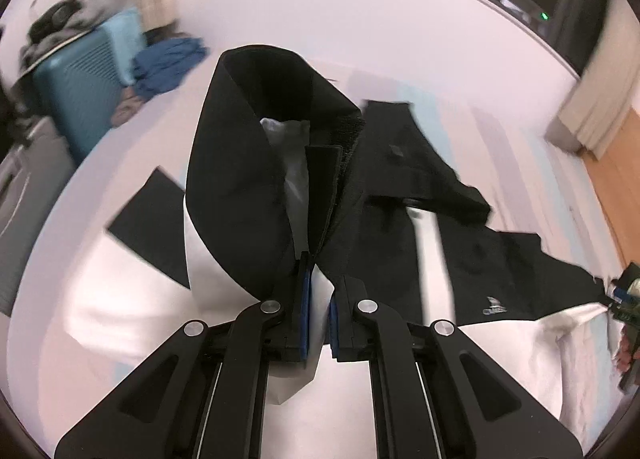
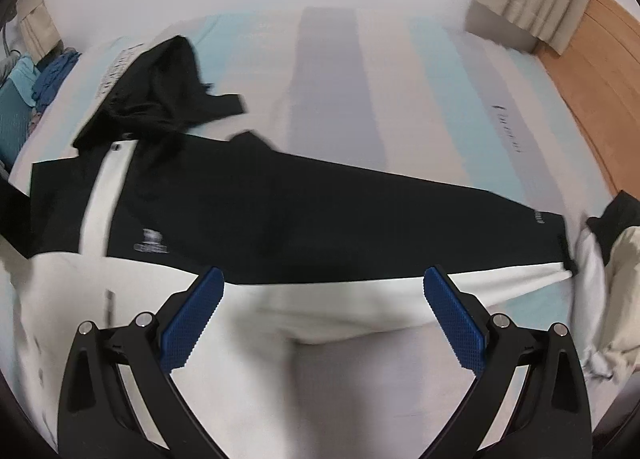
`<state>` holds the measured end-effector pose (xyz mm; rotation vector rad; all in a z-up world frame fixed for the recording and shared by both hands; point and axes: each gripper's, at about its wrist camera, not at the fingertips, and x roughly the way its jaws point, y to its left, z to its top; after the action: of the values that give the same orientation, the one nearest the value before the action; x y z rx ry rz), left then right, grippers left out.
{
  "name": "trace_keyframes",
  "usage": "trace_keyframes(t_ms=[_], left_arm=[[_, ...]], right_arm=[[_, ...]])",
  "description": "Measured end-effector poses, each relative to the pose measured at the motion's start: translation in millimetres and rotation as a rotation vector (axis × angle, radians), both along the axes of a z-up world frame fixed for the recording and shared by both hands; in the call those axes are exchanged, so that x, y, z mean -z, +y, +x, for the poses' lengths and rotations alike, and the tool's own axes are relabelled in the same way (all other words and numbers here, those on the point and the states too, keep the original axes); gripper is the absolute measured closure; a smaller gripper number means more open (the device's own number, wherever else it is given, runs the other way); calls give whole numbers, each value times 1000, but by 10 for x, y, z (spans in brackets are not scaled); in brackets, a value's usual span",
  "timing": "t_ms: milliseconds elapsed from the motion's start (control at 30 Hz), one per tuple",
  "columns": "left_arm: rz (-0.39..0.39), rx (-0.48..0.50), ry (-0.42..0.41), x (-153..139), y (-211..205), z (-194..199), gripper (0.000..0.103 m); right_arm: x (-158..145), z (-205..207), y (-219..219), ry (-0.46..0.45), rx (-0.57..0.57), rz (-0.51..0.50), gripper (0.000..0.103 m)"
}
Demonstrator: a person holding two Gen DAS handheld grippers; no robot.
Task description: Fold large clothes
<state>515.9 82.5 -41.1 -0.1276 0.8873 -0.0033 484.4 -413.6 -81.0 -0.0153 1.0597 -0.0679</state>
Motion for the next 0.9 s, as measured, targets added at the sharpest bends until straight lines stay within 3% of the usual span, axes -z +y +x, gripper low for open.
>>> trace_keyframes(t_ms=[167,400,533,633,900], left_arm=[[-12,48,36,312,-951,201,97],[-30,117,70,586,-2400,405,97],[20,184,105,847,-3197,492,97],[40,198,147,1083,-3577,520,97],[137,241,205,1488,-4074,532,95]], right_arm=[[-83,-101,-769,24,43,-3,7],[-97,-150,-1351,7,36,-29,7],[6,-133,-1682,16,71,-8,7],[109,-134,-1916,27,102,8,7],[448,-136,-2387,71,118,-18,7]])
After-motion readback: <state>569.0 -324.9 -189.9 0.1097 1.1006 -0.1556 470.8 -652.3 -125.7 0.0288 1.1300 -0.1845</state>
